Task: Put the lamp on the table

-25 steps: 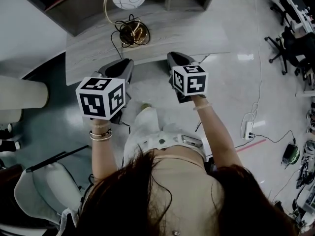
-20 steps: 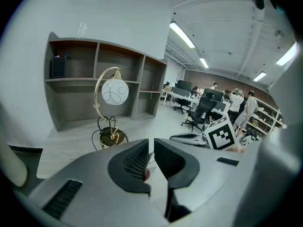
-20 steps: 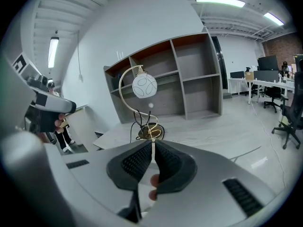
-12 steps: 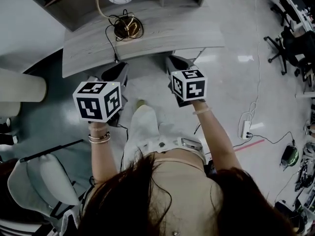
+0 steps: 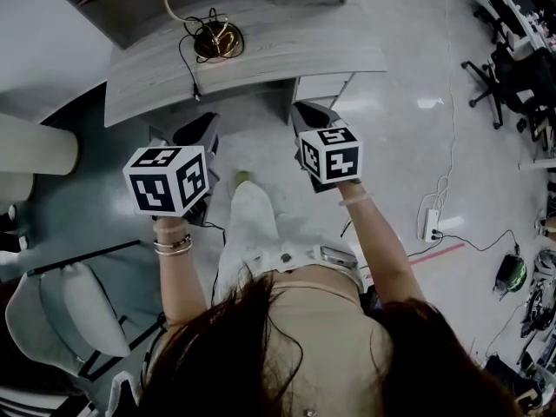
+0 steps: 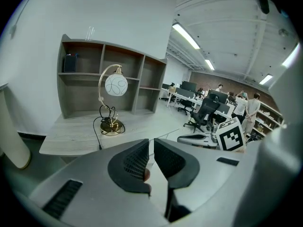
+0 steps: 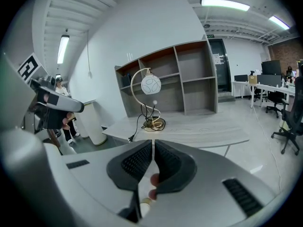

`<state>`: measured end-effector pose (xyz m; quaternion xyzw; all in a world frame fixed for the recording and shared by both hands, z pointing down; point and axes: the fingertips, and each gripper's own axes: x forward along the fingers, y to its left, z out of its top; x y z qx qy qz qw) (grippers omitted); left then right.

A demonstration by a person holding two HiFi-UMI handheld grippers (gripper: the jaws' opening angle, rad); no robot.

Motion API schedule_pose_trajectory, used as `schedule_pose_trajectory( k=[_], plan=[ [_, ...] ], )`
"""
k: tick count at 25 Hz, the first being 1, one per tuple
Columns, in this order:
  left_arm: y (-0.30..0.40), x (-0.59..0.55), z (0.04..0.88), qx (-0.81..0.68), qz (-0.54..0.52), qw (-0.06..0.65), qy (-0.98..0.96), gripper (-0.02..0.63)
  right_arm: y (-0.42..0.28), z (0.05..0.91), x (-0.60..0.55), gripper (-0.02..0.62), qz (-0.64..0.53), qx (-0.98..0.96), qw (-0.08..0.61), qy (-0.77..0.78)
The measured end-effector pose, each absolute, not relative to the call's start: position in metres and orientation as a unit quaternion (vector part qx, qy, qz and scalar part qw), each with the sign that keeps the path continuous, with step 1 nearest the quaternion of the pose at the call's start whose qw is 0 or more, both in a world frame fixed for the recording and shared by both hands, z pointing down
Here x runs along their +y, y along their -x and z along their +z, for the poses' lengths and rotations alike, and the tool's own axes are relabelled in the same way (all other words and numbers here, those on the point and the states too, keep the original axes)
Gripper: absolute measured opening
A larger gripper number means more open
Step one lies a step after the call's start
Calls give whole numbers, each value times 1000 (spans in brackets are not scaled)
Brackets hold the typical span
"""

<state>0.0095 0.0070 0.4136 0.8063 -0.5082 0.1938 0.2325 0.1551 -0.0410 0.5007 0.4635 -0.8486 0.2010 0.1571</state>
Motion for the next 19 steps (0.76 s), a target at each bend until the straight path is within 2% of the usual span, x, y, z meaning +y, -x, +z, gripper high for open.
schedule_pose_trajectory(
  k=[19],
  plan=[
    [-24,71,424,-518,198,228,-800,41,-166,511,17,35,193,-856,155,-454]
  ],
)
